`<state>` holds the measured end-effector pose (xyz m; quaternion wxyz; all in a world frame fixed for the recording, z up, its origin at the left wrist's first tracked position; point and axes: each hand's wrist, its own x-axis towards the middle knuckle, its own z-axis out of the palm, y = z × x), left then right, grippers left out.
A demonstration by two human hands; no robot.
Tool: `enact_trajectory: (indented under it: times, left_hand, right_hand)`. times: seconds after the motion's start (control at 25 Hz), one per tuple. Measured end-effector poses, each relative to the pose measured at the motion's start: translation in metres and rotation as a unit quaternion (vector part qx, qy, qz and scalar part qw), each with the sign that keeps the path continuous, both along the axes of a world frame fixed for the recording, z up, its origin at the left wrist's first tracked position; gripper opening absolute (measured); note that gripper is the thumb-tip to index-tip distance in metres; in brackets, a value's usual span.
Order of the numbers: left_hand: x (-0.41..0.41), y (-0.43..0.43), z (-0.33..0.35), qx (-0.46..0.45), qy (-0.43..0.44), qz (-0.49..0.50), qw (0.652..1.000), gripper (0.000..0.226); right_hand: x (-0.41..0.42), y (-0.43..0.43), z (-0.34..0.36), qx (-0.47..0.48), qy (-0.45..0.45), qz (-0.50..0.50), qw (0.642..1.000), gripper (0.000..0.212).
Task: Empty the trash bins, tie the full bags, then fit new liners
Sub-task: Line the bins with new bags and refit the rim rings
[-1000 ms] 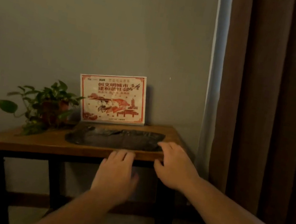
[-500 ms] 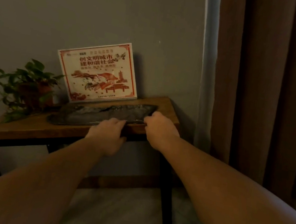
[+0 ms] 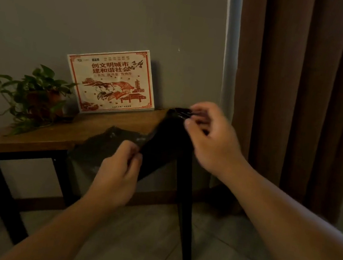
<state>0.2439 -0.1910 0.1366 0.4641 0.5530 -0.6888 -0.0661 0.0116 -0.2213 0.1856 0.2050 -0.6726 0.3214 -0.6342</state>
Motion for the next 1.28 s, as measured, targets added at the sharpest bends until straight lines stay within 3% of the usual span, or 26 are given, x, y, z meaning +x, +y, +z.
enact_trajectory:
  times: [0.12, 0.24, 0.32, 0.4, 0.48, 0.6, 0.68, 0.88, 1.0, 1.08, 1.16, 1.28]
  left_hand:
    - [0.005, 0.076, -0.005, -0.019, 0.190, -0.033, 0.981, 0.011]
    - [0.013, 0.132, -0.020, 0.034, 0.354, -0.083, 0.931, 0.020]
    - [0.027, 0.159, -0.031, 0.050, 0.406, -0.070, 0.910, 0.017]
    - [0.043, 0.175, -0.040, 0.055, 0.433, -0.030, 0.899, 0.014]
    - [0.058, 0.186, -0.044, 0.056, 0.433, 0.007, 0.900, 0.017]
    - [0.070, 0.188, -0.055, 0.072, 0.435, 0.055, 0.896, 0.017]
    - [0.070, 0.189, -0.065, 0.091, 0.414, 0.092, 0.901, 0.017]
    - [0.066, 0.193, -0.086, 0.160, 0.341, 0.163, 0.912, 0.016]
    - [0.050, 0.218, -0.090, 0.131, 0.248, 0.192, 0.940, 0.027]
    - [0.024, 0.254, -0.096, 0.081, 0.210, 0.123, 0.966, 0.036]
    - [-0.004, 0.291, -0.108, 0.096, 0.174, 0.037, 0.979, 0.039]
    - [-0.026, 0.314, -0.126, 0.103, 0.112, 0.007, 0.988, 0.012]
  right_hand:
    - [-0.010, 0.057, -0.034, 0.118, -0.278, -0.039, 0.953, 0.040]
    - [0.010, 0.115, -0.093, 0.295, -0.316, 0.044, 0.901, 0.045]
    - [0.025, 0.152, -0.110, 0.374, -0.333, 0.105, 0.859, 0.028]
    - [0.029, 0.183, -0.107, 0.457, -0.297, 0.125, 0.829, 0.043]
    - [0.027, 0.207, -0.101, 0.521, -0.259, 0.149, 0.799, 0.069]
    - [0.031, 0.246, -0.105, 0.562, -0.204, 0.202, 0.776, 0.078]
    - [0.038, 0.265, -0.113, 0.561, -0.190, 0.217, 0.776, 0.073]
    - [0.053, 0.273, -0.122, 0.492, -0.177, 0.190, 0.831, 0.036]
    - [0.059, 0.277, -0.125, 0.498, -0.207, 0.172, 0.825, 0.021]
    - [0.058, 0.278, -0.126, 0.495, -0.237, 0.152, 0.822, 0.023]
    - [0.056, 0.277, -0.125, 0.492, -0.274, 0.141, 0.814, 0.021]
    - [0.049, 0.280, -0.128, 0.489, -0.293, 0.127, 0.812, 0.020]
